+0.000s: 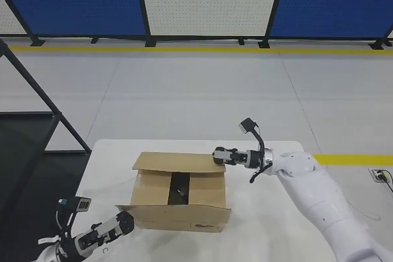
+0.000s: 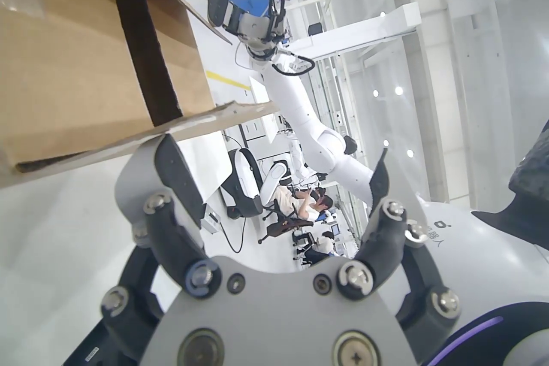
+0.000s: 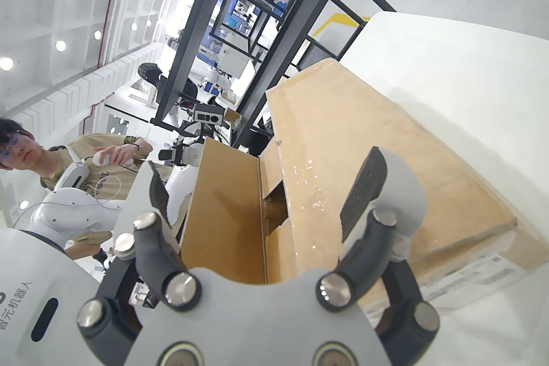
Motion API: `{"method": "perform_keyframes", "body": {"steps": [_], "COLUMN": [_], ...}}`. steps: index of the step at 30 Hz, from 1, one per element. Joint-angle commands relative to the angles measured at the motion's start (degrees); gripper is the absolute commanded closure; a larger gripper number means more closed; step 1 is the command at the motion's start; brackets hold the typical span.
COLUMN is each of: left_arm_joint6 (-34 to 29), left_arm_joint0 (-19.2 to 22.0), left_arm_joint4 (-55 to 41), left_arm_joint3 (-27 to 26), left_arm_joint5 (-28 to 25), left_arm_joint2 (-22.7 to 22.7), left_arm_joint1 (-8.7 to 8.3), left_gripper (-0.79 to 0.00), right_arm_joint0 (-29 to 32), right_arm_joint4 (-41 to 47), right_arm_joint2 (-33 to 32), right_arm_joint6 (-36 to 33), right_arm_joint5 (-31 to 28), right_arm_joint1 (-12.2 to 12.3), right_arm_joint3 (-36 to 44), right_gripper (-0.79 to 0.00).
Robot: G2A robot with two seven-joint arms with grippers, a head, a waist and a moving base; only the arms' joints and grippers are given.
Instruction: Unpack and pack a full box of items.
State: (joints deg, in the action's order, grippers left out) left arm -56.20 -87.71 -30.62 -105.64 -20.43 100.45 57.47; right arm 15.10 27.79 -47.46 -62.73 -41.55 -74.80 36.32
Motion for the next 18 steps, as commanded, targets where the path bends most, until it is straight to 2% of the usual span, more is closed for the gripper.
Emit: {"method": "perform_keyframes", "body": {"steps": [1, 3, 8, 12, 18], "left_arm_joint6": [0.1, 0.6, 6.7, 11.0, 16.4], "left_arm_joint0": [-0.1, 0.0, 2.1, 4.2, 7.4], "left_arm_joint4": [-0.2, -0.3, -0.3, 0.3, 1.7], "left_arm_joint3": [-0.1, -0.8, -0.8, -0.8, 0.3], "left_arm_joint5": [0.3, 1.3, 4.2, 6.5, 10.4], "left_arm_joint2": [-0.2, -0.5, -2.0, -3.8, -6.9], "left_arm_joint1": [0.02, 0.03, 0.32, 0.57, 0.96], "left_gripper": [-0.785, -0.785, -0.785, -0.785, -0.785], "right_arm_joint0": [0.0, 0.0, 0.1, 1.9, 4.3], "right_arm_joint4": [0.1, 0.1, -0.1, -2.0, -2.9], "right_arm_joint2": [0.0, 0.0, -0.1, -0.9, -2.9], "right_arm_joint6": [0.0, 0.0, 0.3, 1.3, -2.2], "right_arm_joint5": [0.0, 0.0, 0.1, 0.8, 2.2], "right_arm_joint1": [0.0, 0.0, 0.0, 0.7, 2.2], "right_arm_joint3": [-0.1, -0.1, 0.0, 3.6, 8.5], "right_gripper": [-0.785, -0.785, -0.785, -0.785, -0.785]}}
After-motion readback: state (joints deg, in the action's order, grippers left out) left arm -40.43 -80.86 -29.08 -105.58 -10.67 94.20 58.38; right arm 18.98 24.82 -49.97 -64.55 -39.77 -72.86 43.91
